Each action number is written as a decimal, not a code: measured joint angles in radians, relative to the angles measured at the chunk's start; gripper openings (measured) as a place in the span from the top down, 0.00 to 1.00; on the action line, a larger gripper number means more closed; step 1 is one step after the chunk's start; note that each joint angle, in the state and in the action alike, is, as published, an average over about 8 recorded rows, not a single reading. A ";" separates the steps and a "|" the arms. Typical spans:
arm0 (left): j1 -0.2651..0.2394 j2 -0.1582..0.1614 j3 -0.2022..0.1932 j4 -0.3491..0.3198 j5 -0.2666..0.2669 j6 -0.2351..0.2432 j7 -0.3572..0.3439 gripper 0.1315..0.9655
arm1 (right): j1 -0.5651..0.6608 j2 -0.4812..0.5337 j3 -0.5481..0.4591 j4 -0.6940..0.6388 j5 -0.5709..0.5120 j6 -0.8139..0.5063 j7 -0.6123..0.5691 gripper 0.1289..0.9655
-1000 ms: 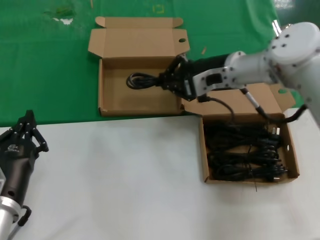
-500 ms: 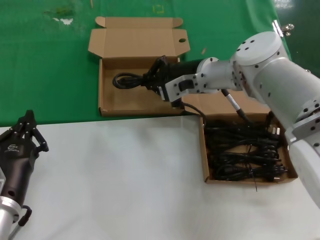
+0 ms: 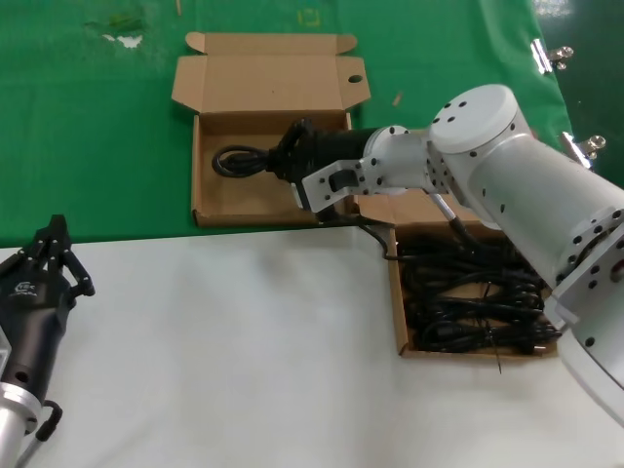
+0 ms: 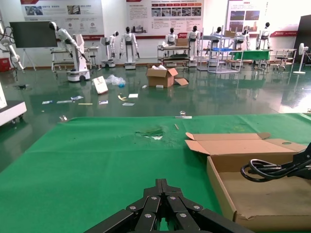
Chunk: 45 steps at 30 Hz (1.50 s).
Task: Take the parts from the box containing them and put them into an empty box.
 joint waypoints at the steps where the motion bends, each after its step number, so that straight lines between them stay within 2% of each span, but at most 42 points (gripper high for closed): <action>1: 0.000 0.000 0.000 0.000 0.000 0.000 0.000 0.99 | -0.002 0.000 -0.025 0.002 0.026 0.008 -0.003 0.95; 12: 0.000 0.000 0.000 0.000 0.000 0.000 0.000 0.99 | -0.015 -0.001 -0.241 0.017 0.258 0.096 -0.048 0.95; 21: 0.000 0.000 0.000 0.000 0.000 0.000 0.000 0.99 | -0.022 -0.001 -0.292 0.019 0.308 0.115 -0.057 0.89; 24: 0.000 0.000 0.000 0.000 0.000 0.000 0.000 0.99 | -0.024 -0.001 -0.295 0.019 0.310 0.115 -0.058 0.84; 29: 0.000 0.000 0.000 0.000 0.000 0.000 0.000 0.99 | -0.024 -0.001 -0.297 0.015 0.317 0.112 -0.060 0.75; 33: 0.000 0.000 0.000 0.000 0.000 0.000 0.000 0.99 | -0.018 -0.001 -0.290 0.008 0.328 0.102 -0.067 0.75; 36: 0.000 0.000 0.000 0.000 0.000 0.000 0.000 0.99 | -0.013 -0.001 -0.264 -0.004 0.332 0.085 -0.077 0.67; 45: 0.000 0.000 0.000 0.000 0.000 0.000 0.000 0.99 | 0.001 0.007 -0.055 -0.057 0.289 0.005 -0.128 0.44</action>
